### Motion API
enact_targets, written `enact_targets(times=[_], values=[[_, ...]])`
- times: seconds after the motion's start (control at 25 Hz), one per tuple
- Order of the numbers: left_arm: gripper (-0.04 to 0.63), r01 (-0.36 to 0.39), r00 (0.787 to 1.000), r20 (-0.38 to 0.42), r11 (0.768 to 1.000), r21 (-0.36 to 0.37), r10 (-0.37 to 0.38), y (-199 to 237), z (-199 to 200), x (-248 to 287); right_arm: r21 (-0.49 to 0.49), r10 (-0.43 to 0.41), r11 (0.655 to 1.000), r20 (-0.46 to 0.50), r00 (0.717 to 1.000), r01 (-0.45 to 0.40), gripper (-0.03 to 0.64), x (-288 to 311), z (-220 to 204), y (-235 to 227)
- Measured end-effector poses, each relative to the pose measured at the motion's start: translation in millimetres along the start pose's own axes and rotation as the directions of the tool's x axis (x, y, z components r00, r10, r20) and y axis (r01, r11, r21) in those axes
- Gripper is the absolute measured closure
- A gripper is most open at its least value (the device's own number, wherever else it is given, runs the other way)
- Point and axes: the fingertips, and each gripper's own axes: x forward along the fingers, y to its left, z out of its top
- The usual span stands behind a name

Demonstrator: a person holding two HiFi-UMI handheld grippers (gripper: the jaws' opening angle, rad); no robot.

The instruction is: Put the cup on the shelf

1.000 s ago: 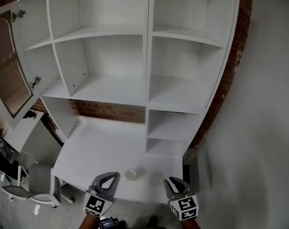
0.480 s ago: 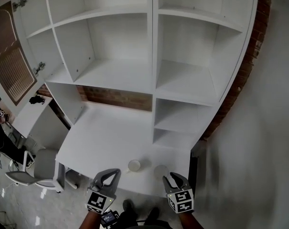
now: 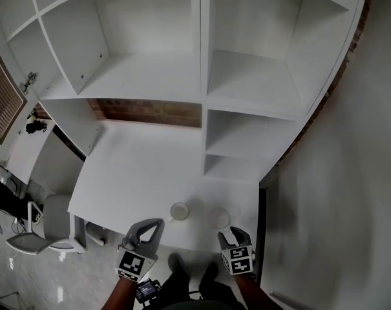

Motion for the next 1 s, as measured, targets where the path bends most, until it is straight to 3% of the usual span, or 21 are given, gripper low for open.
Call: enact_targets(times=[0.6,0.8,1.0], values=[[0.594,0.066,0.995,-0.072,0.997,-0.035,-0.068,12.2,-53.5,14.8,0.086,-0.087,0.991,-0.134,0.987,0.099,0.423,66.9,-68.6,-6.8],[0.594,0.059,0.995,-0.070,0.996,-0.067,-0.064,18.1,-58.7,15.6,0.079,-0.135,0.986,-0.111,0.985,0.144,0.493,71.8,-65.6,-14.7],[0.594,0.062,0.996,-0.064,0.997,-0.047,-0.065,22.5,-63.4,8.0,0.083,-0.141,0.985,-0.094,0.986,0.149,0.548,71.2,-66.4,-10.2]])
